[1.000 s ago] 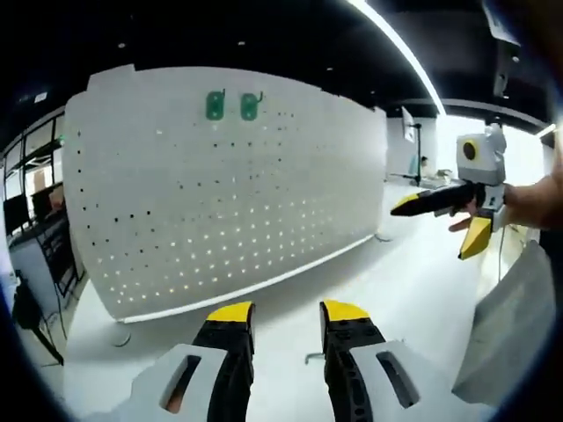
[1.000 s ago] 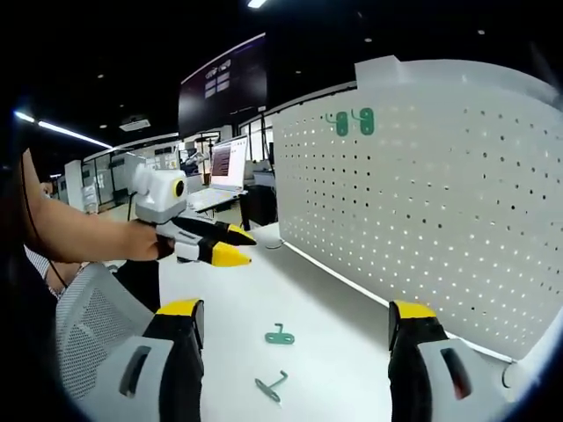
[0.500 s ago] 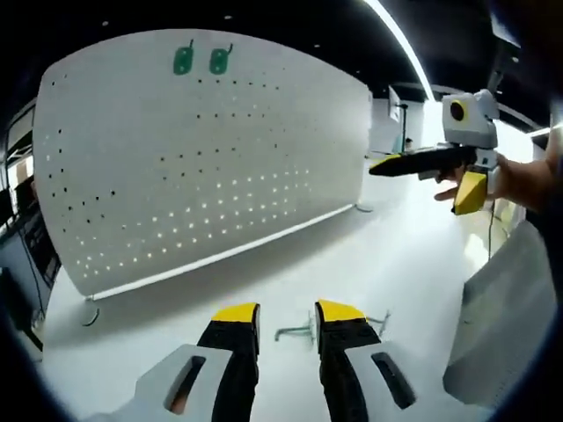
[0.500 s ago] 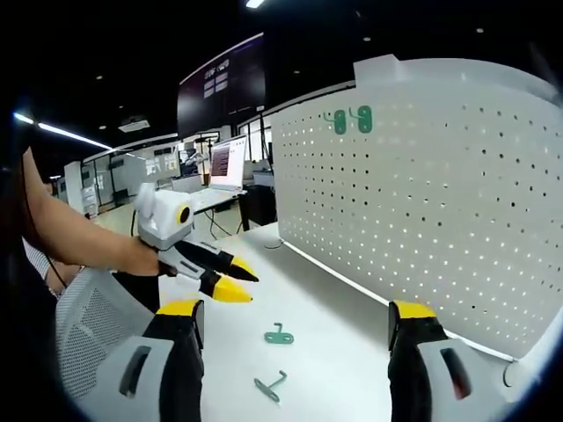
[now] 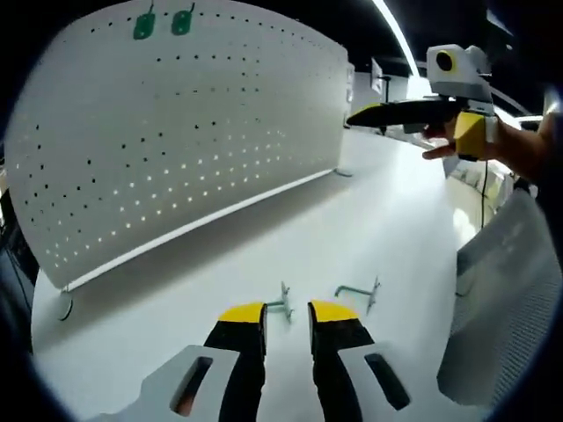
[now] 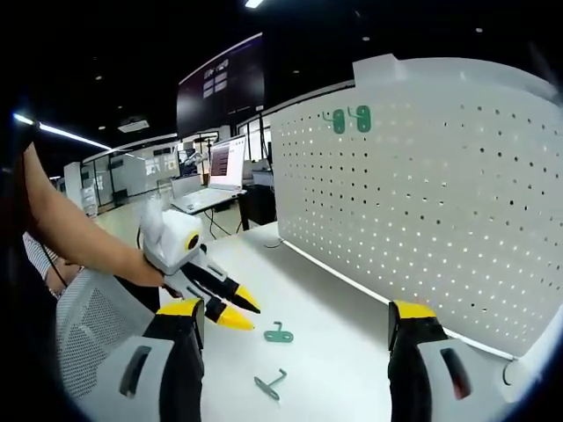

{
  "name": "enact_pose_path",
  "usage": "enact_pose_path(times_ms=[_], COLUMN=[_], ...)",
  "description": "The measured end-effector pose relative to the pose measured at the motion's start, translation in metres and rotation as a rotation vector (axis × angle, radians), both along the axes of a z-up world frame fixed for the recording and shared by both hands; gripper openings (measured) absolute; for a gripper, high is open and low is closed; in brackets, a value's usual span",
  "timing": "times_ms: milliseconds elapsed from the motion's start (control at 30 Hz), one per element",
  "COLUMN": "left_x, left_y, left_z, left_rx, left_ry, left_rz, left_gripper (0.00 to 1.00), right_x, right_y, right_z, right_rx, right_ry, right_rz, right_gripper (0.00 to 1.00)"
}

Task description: Insert the hook assembly into the mounting plate slot until the hook locks in place.

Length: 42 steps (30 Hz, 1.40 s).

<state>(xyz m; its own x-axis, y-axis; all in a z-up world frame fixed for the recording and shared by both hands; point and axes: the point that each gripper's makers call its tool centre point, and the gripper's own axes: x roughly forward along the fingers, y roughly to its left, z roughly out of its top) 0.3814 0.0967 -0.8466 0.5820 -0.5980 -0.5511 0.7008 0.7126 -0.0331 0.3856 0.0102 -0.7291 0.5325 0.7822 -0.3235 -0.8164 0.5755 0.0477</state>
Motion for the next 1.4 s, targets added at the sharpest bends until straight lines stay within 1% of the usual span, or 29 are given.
enact_pose_path(times_ms=[100,267,567,667,800,867,1133,1233,1400], left_x=[0.000,0.001,0.005,0.006,0.010,0.012,0.019,0.024,0.030], left_y=[-0.004,-0.005,-0.003,-0.005,-0.005,-0.006,-0.014,-0.018,-0.021], left_z=[-0.010,-0.020,-0.028,-0.026,-0.019,-0.017,-0.018,-0.019,-0.021], left_rx=[0.021,0.048,0.067,0.052,0.033,0.036,0.035,0.042,0.056], left_ry=[0.019,0.033,0.037,0.041,0.023,0.014,0.014,0.010,0.022], left_rz=[-0.014,-0.027,-0.025,-0.019,-0.005,-0.001,0.002,0.007,0.012], left_gripper=[0.18,0.16,0.13,0.13,0.12,0.11,0.11,0.11,0.09], right_x=[0.000,0.000,0.001,0.002,0.004,0.004,0.004,0.004,0.005], right_y=[0.000,-0.001,-0.003,-0.002,-0.003,-0.003,-0.003,-0.004,-0.007], right_z=[0.000,-0.001,-0.004,-0.004,-0.005,-0.007,-0.008,-0.008,-0.009], right_rx=[-0.001,-0.001,-0.004,-0.003,-0.002,-0.002,0.000,0.000,0.001], right_ry=[0.001,0.002,0.008,0.009,0.011,0.014,0.019,0.020,0.021], right_rz=[-0.001,-0.003,-0.010,-0.011,-0.013,-0.013,-0.011,-0.014,-0.020], right_gripper=[0.84,0.84,0.84,0.84,0.84,0.84,0.83,0.83,0.83])
